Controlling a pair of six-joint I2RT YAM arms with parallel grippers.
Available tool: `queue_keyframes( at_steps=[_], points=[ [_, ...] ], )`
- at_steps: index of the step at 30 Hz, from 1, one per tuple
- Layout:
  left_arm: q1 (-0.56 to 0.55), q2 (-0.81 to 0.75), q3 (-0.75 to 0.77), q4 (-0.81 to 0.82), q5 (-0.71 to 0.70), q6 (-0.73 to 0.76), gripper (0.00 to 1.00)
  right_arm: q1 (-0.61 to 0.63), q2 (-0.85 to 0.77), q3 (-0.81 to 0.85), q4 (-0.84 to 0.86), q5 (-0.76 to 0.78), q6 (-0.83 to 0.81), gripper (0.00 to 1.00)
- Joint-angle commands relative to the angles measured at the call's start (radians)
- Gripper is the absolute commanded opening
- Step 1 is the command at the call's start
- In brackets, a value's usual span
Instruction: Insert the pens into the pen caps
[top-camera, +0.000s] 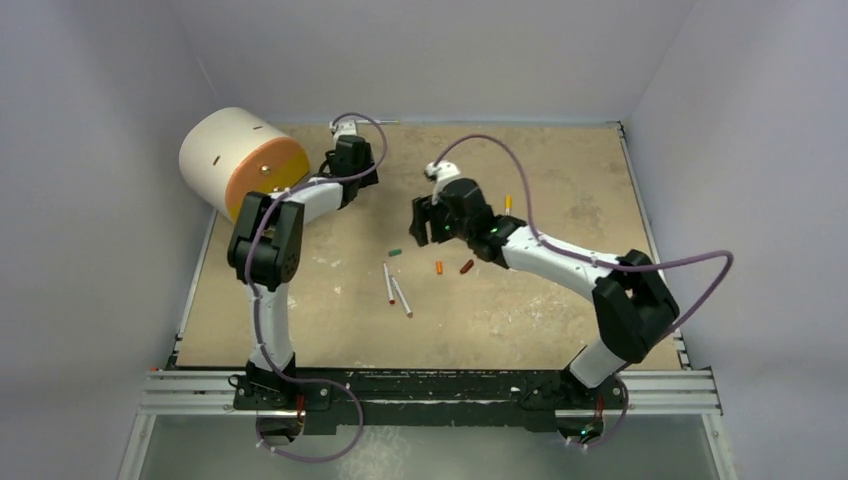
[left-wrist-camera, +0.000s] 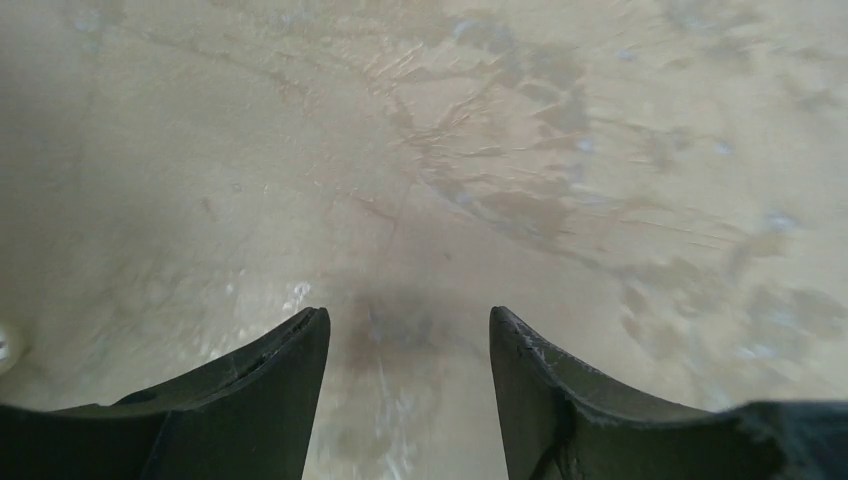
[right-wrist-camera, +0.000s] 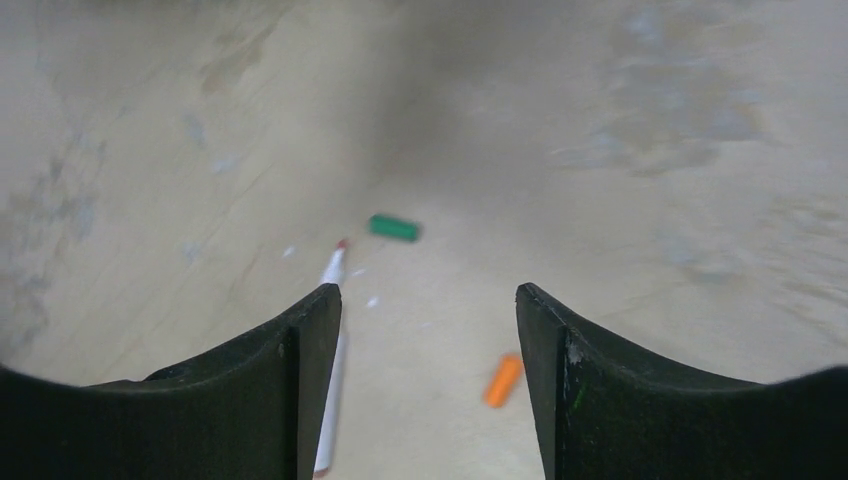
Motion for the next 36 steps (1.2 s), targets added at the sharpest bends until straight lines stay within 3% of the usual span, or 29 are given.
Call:
queue_keyframes(
  at_steps=[1, 9, 11, 14, 15, 18, 20, 24, 36],
  points=[
    [-0.019, -0.229, -0.089, 0.103, 0.03, -0.027, 0.58, 0.157, 0.031, 0.023, -0.065, 0.038, -0.029, 0.63],
    [-0.049, -0.35, -0.157, 0.093, 0.033, -0.065, 0.57, 0.233, 0.018, -0.068, -0.05, 0.022, 0.065, 0.42],
    [-0.05, -0.373, -0.181, 0.103, 0.037, -0.079, 0.56, 0.239, 0.027, -0.069, -0.064, 0.041, 0.079, 0.28],
    [-0.052, -0.406, -0.216, 0.111, 0.046, -0.094, 0.56, 0.242, 0.034, -0.069, -0.065, 0.038, 0.084, 0.22],
    [-0.054, -0.416, -0.228, 0.111, 0.042, -0.101, 0.56, 0.243, 0.037, -0.068, -0.065, 0.029, 0.079, 0.24],
    [-0.06, -0.453, -0.285, 0.123, 0.02, -0.156, 0.55, 0.254, 0.062, -0.072, -0.068, 0.02, 0.062, 0.47],
    [-0.068, -0.48, -0.326, 0.148, 0.016, -0.181, 0.55, 0.271, 0.08, -0.072, -0.08, 0.034, 0.053, 0.53],
    [-0.083, -0.525, -0.353, 0.145, -0.011, -0.177, 0.55, 0.301, 0.102, -0.076, -0.087, 0.053, 0.061, 0.56],
    [-0.1, -0.59, -0.397, 0.138, -0.037, -0.179, 0.55, 0.355, 0.178, -0.077, -0.107, 0.089, 0.106, 0.53]
  ],
)
